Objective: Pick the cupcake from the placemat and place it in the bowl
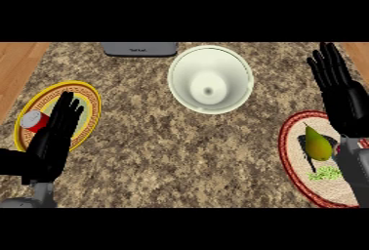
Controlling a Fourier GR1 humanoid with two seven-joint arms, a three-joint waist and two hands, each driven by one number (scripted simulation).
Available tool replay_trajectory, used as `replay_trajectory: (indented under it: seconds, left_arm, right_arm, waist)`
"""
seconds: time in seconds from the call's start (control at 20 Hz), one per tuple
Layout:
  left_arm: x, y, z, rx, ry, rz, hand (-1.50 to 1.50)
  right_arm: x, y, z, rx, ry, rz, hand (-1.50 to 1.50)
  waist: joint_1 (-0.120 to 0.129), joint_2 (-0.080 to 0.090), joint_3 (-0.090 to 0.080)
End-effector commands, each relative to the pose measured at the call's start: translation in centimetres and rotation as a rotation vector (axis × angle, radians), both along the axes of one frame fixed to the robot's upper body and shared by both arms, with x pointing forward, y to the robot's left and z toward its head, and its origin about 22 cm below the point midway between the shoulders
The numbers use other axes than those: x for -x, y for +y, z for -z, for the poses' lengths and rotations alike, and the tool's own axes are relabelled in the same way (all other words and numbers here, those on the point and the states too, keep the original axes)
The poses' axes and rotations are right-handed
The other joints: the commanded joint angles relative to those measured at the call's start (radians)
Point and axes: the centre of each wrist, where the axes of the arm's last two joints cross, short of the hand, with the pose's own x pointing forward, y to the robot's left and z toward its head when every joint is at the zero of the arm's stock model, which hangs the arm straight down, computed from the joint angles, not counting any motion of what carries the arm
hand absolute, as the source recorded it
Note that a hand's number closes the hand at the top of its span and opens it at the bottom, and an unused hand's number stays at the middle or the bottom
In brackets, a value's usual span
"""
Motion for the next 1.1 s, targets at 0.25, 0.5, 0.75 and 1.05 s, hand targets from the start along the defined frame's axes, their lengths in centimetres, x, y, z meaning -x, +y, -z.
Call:
replay_trajectory:
  seconds: [0.25, 0.5, 0.75, 1.05]
  left_arm:
    - [-1.8, 3.9, -3.3, -0.197, 0.096, 0.047, 0.0]
    - [-2.3, 2.6, -2.1, -0.13, 0.155, 0.155, 0.0]
    - [-3.0, 2.5, -0.4, -0.128, 0.167, 0.189, 0.0]
    - [-4.2, 1.9, -1.7, -0.15, 0.191, 0.172, 0.0]
  right_arm:
    - [6.5, -11.9, 6.5, -0.077, 0.298, 0.423, 1.5]
    - [10.0, -9.7, 12.1, 0.259, 0.124, 0.579, -1.5]
    - [11.4, -8.9, 13.3, 0.345, -0.026, 0.532, -1.5]
    - [12.7, -11.1, 4.9, 0.604, 0.139, 0.642, -1.5]
  waist:
    - [-0.072, 0.005, -0.003]
    - [-0.041, 0.0, -0.005]
    - [-0.023, -0.003, -0.007]
    - [-0.042, -0.005, -0.011]
